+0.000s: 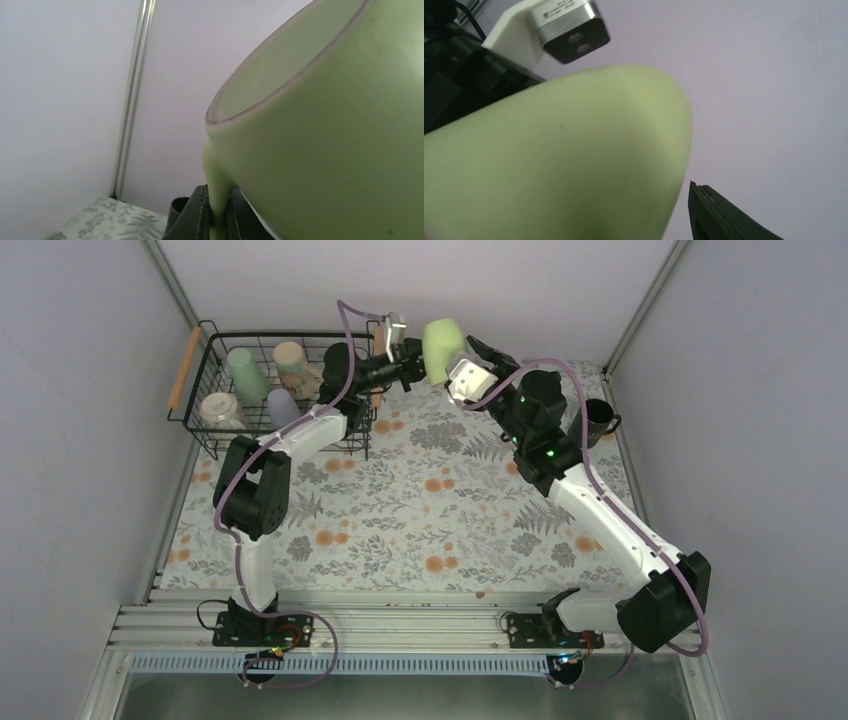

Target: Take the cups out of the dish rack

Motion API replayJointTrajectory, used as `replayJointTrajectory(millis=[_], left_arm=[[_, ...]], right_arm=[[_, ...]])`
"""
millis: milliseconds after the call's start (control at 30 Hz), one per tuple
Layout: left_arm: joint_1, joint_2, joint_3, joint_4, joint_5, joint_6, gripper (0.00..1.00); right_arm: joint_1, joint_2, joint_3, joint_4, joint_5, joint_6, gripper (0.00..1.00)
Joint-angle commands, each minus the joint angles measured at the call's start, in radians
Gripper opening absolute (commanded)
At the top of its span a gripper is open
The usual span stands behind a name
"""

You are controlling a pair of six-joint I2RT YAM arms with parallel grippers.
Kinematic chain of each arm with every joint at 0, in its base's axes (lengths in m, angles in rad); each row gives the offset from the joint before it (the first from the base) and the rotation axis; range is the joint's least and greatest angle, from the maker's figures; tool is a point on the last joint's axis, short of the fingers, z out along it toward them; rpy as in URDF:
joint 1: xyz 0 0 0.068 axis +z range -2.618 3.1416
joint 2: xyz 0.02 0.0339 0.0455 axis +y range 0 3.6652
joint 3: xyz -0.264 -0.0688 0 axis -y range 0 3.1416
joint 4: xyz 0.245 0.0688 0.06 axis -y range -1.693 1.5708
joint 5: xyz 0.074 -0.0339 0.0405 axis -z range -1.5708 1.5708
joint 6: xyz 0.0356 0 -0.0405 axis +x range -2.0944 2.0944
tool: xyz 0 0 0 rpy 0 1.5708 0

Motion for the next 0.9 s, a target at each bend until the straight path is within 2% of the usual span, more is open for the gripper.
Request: replayJointTrajectory(millis=[0,67,200,400,433,500,600,700,867], left_arm=[[-0.012,-0.032,-0.019,0.099,-0.019,-0.082,0.02],[-0.012,-0.031,-0.023,0.104,-0.022,-0.094,0.02],[-0.013,-0.026,-0.023,0.105,-0.025,-0.105,0.02],[-0.012,-0.013,-0.012,0.115,-0.012,-0.113,0.03],[-0.012,-0.013,-0.012,0.114,-0.009,-0.113,0.05],[-0.012,-0.014,-0.015,0.11,-0.007,-0.11,0.21],[-0.012,-0.017,-0.019,0.106,0.008,-0.106,0.37],[-0.006,-0.025,-0.023,0.083,0.037,-0.079,0.57],[0.031,-0.046,-0.065,0.085,0.07,-0.058,0.99]], right_arm=[[0.011,0.006,0.044,0.055,0.042,-0.046,0.52],[0.011,0.005,0.051,0.052,0.048,-0.06,0.46],[0.011,0.007,0.065,0.024,0.041,-0.086,0.23],[0.013,0.012,0.08,-0.018,0.043,-0.106,0.1],[0.013,0.011,0.081,-0.02,0.044,-0.109,0.08],[0.013,0.009,0.084,-0.02,0.05,-0.112,0.04],[0.015,0.02,0.102,-0.026,0.079,-0.12,0.03],[0.012,0.043,0.142,-0.047,0.127,-0.114,0.03],[0.002,0.057,0.188,-0.067,0.15,-0.089,0.03]])
